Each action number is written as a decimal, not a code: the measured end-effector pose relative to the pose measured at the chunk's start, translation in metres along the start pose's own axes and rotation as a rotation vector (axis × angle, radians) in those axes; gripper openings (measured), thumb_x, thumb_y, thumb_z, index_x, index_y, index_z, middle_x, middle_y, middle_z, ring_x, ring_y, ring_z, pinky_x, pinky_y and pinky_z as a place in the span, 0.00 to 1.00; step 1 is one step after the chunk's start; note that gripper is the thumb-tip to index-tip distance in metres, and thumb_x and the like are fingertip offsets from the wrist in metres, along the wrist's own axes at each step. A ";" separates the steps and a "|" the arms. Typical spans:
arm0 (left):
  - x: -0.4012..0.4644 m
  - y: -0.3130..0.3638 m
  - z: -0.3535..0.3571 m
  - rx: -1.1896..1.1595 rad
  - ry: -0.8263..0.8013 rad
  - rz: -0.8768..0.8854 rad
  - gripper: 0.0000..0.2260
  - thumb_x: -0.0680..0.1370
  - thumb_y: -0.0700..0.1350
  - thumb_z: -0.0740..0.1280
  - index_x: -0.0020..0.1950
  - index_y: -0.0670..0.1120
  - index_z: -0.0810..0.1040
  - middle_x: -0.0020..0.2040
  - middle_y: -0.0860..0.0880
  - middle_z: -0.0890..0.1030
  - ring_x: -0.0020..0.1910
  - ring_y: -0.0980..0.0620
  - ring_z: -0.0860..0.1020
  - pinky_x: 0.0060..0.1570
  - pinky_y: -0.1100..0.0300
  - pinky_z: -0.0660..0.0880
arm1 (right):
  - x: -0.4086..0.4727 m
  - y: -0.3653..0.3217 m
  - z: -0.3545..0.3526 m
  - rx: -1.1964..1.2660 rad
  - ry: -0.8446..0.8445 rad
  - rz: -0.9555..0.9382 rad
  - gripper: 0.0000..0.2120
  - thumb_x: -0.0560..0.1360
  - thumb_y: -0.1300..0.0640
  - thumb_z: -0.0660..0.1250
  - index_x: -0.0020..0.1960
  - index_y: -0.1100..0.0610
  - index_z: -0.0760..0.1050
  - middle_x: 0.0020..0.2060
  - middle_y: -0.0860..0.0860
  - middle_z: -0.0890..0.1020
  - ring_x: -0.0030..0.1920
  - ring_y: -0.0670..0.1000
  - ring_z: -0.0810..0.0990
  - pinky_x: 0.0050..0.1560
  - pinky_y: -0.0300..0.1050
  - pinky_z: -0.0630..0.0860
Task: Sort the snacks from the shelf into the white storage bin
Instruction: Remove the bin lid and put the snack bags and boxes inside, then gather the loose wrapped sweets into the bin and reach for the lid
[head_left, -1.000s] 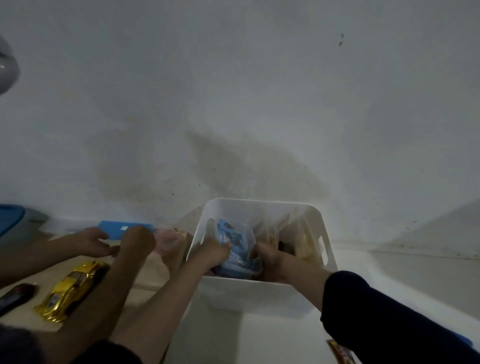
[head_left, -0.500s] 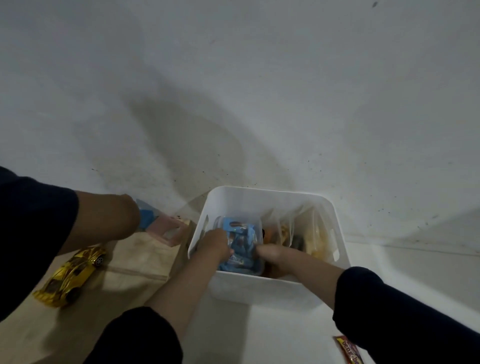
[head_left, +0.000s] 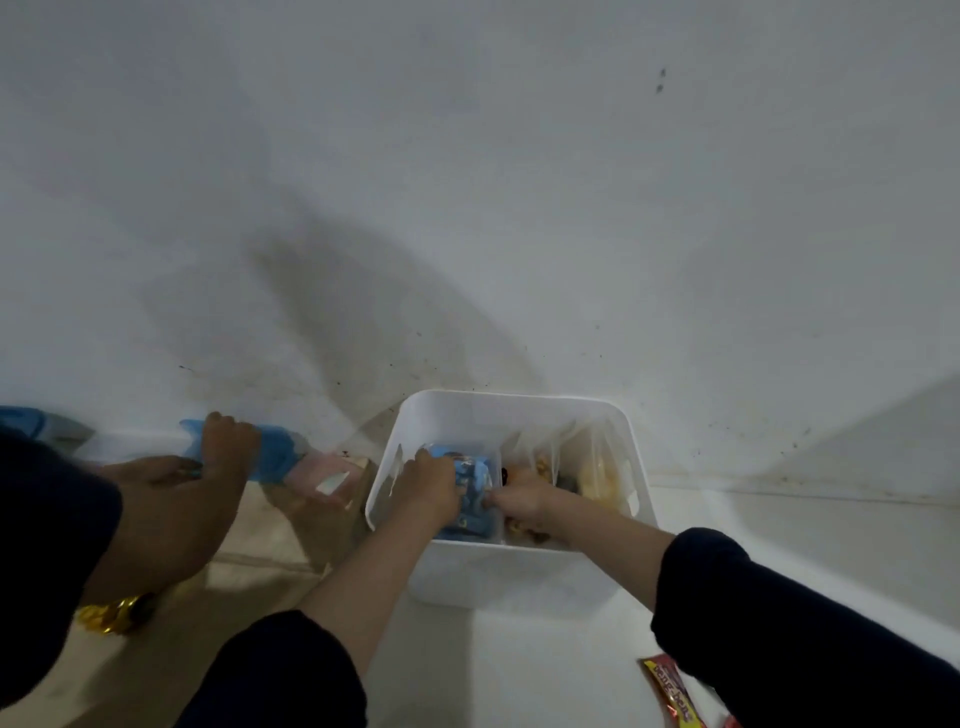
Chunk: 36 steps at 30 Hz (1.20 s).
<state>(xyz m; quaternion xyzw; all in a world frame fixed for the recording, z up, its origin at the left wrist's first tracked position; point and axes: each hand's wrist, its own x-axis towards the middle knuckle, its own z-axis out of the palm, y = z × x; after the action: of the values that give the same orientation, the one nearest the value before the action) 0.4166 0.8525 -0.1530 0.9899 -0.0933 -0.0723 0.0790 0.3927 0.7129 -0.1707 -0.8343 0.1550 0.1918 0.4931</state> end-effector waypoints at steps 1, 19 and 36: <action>-0.007 0.005 -0.002 -0.045 0.017 0.009 0.16 0.77 0.51 0.62 0.62 0.46 0.74 0.62 0.44 0.74 0.58 0.43 0.76 0.53 0.54 0.74 | -0.010 -0.001 -0.005 -0.087 0.038 -0.038 0.09 0.69 0.57 0.68 0.48 0.59 0.79 0.45 0.55 0.83 0.45 0.52 0.81 0.46 0.45 0.81; -0.257 0.133 0.097 -0.407 0.095 0.462 0.24 0.77 0.52 0.63 0.69 0.41 0.68 0.64 0.43 0.71 0.64 0.44 0.69 0.63 0.55 0.67 | -0.261 0.224 -0.026 -0.516 0.704 -0.036 0.22 0.69 0.49 0.60 0.57 0.60 0.75 0.54 0.59 0.77 0.55 0.64 0.76 0.54 0.58 0.73; -0.317 0.185 0.208 0.035 -0.271 0.546 0.34 0.79 0.59 0.54 0.78 0.43 0.46 0.78 0.40 0.41 0.77 0.40 0.39 0.74 0.44 0.45 | -0.385 0.385 0.080 -0.607 0.567 0.360 0.42 0.68 0.30 0.58 0.73 0.54 0.58 0.73 0.61 0.65 0.70 0.65 0.68 0.57 0.73 0.68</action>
<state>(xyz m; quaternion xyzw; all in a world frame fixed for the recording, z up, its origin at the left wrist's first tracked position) 0.0432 0.7055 -0.2843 0.9108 -0.3666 -0.1780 0.0652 -0.1310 0.6312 -0.3181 -0.9205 0.3632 0.0751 0.1229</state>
